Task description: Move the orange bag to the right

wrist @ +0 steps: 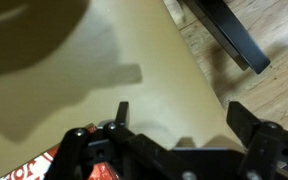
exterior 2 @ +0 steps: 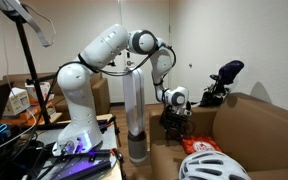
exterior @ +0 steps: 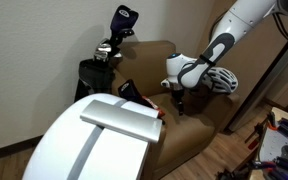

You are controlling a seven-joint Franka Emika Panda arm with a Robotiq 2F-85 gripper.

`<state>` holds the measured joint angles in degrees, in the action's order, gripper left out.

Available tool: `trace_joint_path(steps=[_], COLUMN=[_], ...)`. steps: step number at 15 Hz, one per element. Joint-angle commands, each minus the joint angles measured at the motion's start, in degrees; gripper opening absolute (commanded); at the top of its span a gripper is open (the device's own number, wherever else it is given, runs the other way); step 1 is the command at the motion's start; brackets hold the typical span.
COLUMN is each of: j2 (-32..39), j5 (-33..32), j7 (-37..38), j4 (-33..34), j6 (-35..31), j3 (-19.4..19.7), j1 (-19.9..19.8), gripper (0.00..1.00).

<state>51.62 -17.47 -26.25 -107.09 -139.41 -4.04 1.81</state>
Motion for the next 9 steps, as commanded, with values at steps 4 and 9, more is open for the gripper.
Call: trace_joint_path(steps=[4,9], j2=[1.3,11.2], j5=[-2.6,-9.9], j7=[-4.3,-12.3], j4=[1.7,15.3], j6=[-0.9,-0.7], j3=[-0.9,0.6], j1=[-0.2,1.6], gripper=[1.0,1.0])
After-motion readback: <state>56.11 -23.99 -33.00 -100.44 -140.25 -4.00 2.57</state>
